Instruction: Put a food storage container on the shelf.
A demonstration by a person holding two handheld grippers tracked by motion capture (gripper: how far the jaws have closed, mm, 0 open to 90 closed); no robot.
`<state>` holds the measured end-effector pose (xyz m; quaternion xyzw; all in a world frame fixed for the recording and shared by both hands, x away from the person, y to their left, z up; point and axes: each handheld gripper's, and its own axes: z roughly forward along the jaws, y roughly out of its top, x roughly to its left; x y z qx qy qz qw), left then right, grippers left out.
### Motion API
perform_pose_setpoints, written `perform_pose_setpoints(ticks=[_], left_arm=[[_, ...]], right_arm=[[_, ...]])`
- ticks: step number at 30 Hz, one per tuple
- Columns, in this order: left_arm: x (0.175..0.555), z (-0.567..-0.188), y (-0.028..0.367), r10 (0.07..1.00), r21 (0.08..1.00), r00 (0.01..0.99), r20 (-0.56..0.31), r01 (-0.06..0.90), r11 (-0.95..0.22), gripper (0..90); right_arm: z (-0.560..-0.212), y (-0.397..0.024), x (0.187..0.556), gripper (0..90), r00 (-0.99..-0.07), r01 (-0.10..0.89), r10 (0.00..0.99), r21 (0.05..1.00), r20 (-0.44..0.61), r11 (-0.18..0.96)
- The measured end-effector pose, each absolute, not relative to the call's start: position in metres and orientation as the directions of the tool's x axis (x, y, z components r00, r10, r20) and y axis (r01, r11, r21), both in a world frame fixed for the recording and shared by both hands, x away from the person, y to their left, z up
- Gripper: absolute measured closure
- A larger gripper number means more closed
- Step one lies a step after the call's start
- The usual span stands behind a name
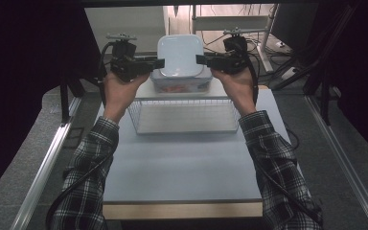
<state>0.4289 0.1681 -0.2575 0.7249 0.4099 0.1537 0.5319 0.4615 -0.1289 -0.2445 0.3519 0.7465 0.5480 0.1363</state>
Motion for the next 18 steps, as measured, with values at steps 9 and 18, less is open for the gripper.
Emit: perform_pose_setpoints(ticks=[9, 18], left_arm=[[0.439, -0.26, 0.166, 0.773, 0.892, 0.594, -0.224, 0.444, -0.082, 57.2], [0.444, -0.257, 0.163, 0.804, 0.896, 0.556, -0.212, 0.44, -0.068, 47.2]], right_arm=[[-0.245, -0.125, 0.469, 57.1, -0.692, 0.407, 0.69, 0.904, 0.212, 0.131], [-0.248, -0.124, 0.473, 56.6, -0.665, 0.397, 0.721, 0.91, 0.194, 0.122]])
